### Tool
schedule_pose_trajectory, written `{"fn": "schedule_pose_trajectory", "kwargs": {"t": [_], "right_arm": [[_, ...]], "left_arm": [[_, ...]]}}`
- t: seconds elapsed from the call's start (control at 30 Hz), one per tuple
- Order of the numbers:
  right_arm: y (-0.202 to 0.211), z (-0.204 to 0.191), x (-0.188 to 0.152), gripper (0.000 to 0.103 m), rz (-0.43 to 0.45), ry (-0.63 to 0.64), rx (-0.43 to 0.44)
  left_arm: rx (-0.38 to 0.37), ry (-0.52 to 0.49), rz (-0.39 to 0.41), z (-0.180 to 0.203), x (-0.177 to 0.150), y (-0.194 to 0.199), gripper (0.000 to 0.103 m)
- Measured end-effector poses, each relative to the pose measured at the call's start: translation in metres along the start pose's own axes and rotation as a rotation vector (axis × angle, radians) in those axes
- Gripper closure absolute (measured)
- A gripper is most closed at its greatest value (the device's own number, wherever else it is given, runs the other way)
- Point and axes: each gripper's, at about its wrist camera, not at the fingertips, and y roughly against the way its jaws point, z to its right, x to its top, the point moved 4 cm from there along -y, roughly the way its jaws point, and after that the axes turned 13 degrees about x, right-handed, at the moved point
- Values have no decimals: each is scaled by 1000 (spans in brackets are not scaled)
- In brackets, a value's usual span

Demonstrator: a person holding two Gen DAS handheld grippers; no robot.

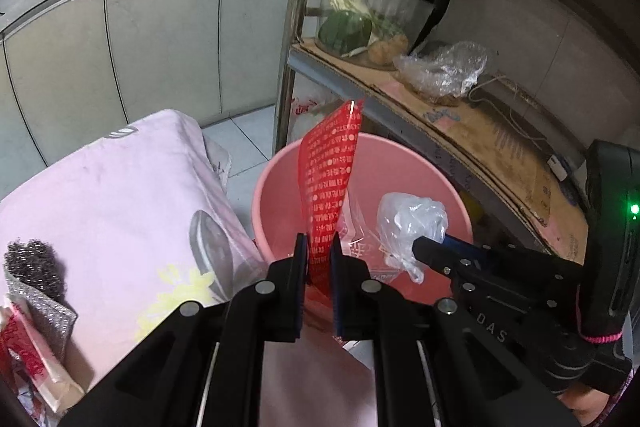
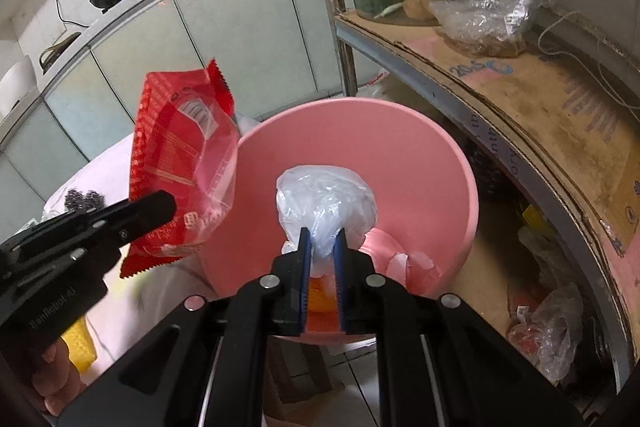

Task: Collect trash
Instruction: 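Carry the red wrapper and clear bag over the pink bucket, then open both grippers to drop the wrapper and bag into the bucket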

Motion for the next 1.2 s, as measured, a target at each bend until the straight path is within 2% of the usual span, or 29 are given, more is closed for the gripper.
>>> {"fn": "schedule_pose_trajectory", "kwargs": {"t": [0.4, 0.7, 0.8, 0.83, 0.93, 1.1, 1.2], "right_arm": [[-16, 9, 0, 92, -29, -7, -35], [-21, 12, -1, 91, -46, -24, -57], [-23, 15, -1, 89, -53, -35, -60], [-24, 15, -1, 89, -55, -36, -61], [-24, 17, 0, 81, -56, -34, -66], [-21, 14, 2, 72, -48, -22, -70], [-16, 11, 3, 70, -39, -12, -74]], "left_arm": [[-18, -10, -32, 6, 0, -23, 93], [-21, -12, -34, 8, 0, -25, 92], [-17, -6, -35, 7, 0, -25, 84], [-14, -3, -36, 6, 0, -25, 78], [-18, 4, -36, 5, 0, -23, 69], [-21, 17, -32, 2, 2, -18, 67], [-21, 15, -22, 1, 2, -12, 66]]}}
